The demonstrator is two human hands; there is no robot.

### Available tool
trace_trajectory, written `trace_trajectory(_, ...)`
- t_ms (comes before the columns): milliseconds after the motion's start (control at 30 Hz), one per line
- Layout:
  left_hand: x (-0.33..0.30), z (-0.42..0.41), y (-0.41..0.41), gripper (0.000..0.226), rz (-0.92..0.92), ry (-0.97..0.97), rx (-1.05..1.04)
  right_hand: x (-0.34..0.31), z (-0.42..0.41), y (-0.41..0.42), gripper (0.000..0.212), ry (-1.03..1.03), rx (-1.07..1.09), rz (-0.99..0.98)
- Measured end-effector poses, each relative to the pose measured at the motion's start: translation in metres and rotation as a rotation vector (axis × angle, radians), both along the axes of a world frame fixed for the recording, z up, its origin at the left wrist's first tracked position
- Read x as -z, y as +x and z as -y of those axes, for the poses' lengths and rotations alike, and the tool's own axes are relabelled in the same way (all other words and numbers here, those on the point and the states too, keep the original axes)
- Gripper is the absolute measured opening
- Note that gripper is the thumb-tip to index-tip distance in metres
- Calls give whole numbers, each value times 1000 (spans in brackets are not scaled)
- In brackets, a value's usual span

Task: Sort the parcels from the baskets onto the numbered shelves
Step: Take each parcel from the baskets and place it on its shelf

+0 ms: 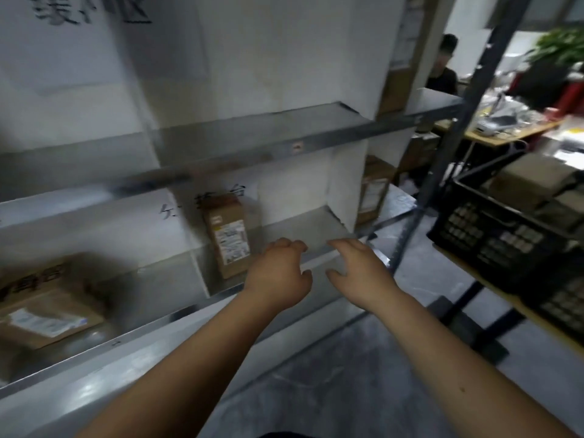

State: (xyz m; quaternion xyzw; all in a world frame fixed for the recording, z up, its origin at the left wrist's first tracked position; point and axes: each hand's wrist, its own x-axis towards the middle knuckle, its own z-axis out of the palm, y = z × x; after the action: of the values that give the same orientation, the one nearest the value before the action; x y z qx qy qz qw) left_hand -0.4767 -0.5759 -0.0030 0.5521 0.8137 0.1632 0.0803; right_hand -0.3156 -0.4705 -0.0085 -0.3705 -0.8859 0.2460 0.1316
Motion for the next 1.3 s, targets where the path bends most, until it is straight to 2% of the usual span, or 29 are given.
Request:
trace_trajectory(367,17,-154,180,56,25,-63,311,20,-91,202,63,-61,356,85)
trace_trajectory(600,13,-224,275,57,-96,-46,561,16,-120,301,67,-85,620,85)
trace_trajectory(733,19,-258,317,50,-80,-41,694,21,-134,340,67,-96,735,77)
trace_trajectory(967,29,-333,385,54,-29,-31,897,26,-170,398,67,-128,904,89)
trace_trajectory(1300,27,-466,441,46,58,48,1100,27,-259,438,60,-126,1136,23)
